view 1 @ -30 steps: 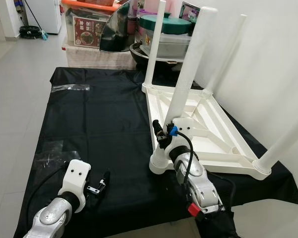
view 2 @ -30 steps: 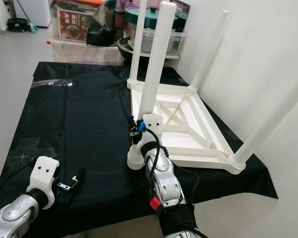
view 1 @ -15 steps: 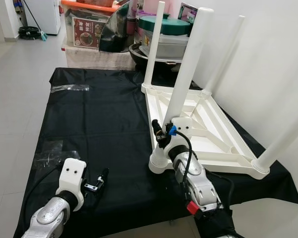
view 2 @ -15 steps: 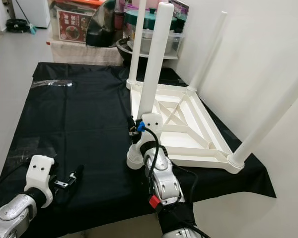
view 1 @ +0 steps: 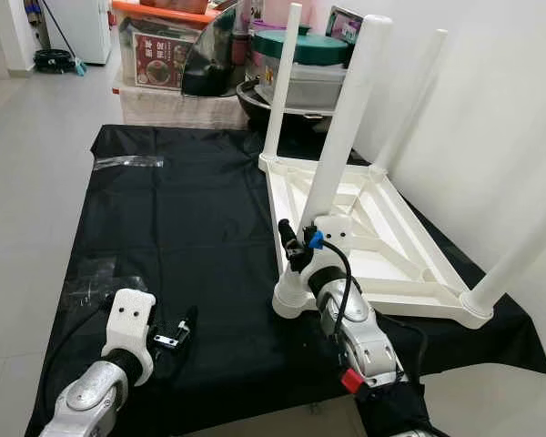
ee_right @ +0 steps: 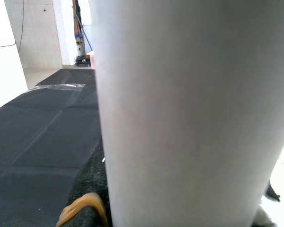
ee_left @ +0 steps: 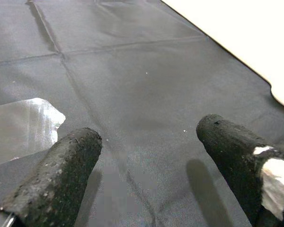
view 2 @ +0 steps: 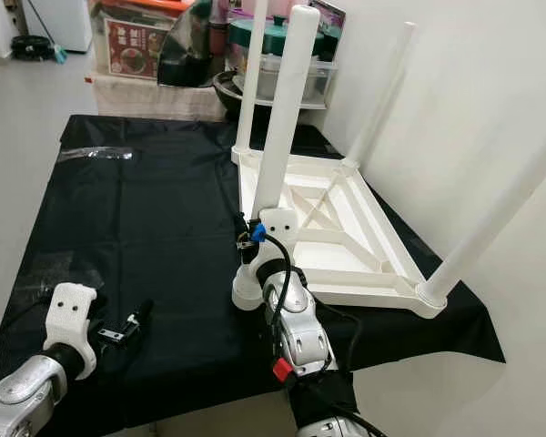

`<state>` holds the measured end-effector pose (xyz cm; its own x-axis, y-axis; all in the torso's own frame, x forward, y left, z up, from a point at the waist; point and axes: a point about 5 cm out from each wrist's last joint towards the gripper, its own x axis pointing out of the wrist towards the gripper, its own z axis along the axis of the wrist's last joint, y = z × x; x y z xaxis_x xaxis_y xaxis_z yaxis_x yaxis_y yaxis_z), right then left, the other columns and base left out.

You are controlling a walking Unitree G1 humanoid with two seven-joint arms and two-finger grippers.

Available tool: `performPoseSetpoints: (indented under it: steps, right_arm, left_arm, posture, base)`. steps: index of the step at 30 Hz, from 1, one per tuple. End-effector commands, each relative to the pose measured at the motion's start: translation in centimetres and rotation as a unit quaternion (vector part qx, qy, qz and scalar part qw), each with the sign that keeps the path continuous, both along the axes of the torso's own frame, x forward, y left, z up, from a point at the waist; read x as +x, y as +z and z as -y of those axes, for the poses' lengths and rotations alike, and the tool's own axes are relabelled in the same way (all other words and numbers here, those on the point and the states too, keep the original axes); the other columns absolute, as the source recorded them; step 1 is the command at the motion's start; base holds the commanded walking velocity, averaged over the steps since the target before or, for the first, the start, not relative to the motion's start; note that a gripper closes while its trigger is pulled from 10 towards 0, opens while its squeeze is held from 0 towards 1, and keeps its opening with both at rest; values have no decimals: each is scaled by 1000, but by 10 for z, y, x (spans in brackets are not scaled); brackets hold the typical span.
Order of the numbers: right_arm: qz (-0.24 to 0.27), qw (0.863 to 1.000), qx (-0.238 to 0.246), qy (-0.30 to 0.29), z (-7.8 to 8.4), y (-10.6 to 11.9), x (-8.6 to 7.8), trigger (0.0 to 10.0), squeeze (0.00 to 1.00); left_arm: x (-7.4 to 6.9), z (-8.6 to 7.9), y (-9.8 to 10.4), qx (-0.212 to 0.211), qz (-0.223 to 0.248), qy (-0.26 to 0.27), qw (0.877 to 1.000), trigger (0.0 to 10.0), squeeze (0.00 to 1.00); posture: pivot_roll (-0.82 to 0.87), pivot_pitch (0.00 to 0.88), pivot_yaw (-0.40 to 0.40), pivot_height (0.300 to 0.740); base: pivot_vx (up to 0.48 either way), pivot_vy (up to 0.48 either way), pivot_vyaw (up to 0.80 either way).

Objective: Building children table

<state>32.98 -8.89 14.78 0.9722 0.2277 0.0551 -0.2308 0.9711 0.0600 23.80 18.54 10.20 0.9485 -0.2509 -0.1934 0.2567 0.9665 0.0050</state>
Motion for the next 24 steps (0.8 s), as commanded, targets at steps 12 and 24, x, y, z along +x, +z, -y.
performPoseSetpoints:
  steps: [12, 24]
  right_arm:
    - [-50, 998, -14, -19, 9, -23, -1, 0, 0]
    - [-52, 998, -13, -14, 8, -24, -1, 0, 0]
  left_arm:
    - [1, 5, 11, -18, 28, -11, 999, 10000, 0]
    - [1, 8, 7, -8, 18, -16, 1000, 10000, 0]
  posture:
    - [95, 0, -146, 740]
    - [94, 0, -146, 740]
  base:
    - [307, 0, 0]
    - [0, 0, 0]
